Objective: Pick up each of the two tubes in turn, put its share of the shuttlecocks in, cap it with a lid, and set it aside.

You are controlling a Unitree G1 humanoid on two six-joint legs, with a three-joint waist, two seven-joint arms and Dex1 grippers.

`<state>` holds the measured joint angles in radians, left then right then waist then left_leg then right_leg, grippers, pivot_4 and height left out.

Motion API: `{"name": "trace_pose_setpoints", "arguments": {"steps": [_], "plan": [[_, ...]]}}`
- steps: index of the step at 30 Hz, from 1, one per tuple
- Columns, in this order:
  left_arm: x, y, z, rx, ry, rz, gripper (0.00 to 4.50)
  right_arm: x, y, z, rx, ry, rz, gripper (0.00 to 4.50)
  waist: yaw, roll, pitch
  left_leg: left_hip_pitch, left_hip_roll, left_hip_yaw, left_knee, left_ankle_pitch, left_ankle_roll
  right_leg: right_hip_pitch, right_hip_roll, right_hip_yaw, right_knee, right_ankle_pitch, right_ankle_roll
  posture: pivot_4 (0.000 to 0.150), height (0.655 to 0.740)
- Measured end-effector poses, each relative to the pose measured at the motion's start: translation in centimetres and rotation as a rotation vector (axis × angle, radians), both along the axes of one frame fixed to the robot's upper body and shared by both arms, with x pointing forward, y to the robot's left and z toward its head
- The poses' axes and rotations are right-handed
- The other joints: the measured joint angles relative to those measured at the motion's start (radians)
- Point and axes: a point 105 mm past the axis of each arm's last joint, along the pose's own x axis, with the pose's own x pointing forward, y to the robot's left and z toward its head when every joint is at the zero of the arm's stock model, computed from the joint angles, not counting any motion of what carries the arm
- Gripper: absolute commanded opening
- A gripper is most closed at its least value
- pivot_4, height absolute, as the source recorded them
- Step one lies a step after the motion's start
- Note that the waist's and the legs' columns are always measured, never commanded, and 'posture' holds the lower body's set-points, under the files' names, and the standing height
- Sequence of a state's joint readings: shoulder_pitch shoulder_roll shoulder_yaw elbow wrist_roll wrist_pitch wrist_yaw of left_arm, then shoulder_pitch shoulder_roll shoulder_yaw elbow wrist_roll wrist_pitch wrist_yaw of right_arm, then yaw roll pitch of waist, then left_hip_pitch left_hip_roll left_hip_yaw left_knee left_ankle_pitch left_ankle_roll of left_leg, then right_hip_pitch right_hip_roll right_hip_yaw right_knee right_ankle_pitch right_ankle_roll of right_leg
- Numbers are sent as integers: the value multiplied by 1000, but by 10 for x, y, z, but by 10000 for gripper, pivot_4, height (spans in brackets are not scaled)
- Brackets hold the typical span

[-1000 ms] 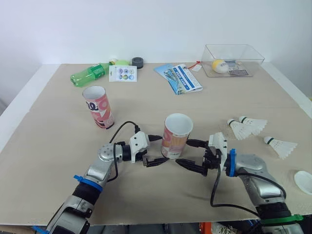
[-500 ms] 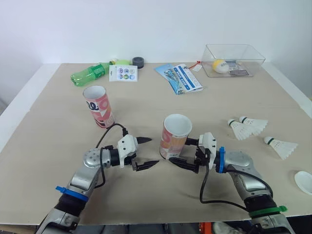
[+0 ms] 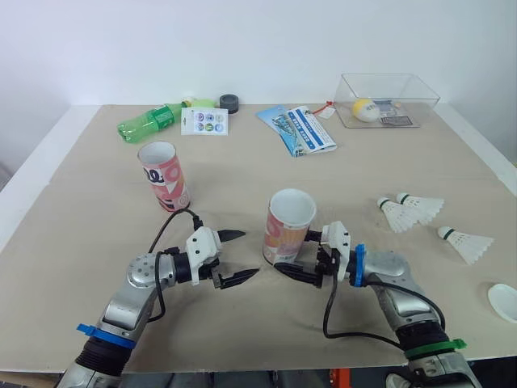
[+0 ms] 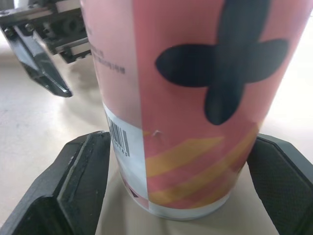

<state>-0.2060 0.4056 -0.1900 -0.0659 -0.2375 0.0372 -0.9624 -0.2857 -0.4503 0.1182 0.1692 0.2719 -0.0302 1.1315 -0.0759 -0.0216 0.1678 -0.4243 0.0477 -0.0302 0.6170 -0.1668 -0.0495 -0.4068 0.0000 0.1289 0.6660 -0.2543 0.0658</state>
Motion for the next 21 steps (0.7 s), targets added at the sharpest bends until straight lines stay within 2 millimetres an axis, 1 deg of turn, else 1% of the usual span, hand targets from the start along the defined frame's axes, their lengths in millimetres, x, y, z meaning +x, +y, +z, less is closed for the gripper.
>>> {"name": "trace_pose_setpoints", "arguments": {"steps": [14, 21], "plan": [[-3, -1, 0, 1, -12, -17, 45000, 9, 21, 1, 19, -18, 36, 44883, -1, 0, 0, 0, 0, 0, 0, 0, 0, 0, 0, 0, 0, 0, 0, 1500, 7400], [-4, 0, -2, 6, -9, -14, 45000, 11, 25, 0, 23, -27, 44, 44883, -1, 0, 0, 1, 0, 0, 0, 0, 0, 0, 0, 0, 0, 1, 0, 1500, 7400]]}}
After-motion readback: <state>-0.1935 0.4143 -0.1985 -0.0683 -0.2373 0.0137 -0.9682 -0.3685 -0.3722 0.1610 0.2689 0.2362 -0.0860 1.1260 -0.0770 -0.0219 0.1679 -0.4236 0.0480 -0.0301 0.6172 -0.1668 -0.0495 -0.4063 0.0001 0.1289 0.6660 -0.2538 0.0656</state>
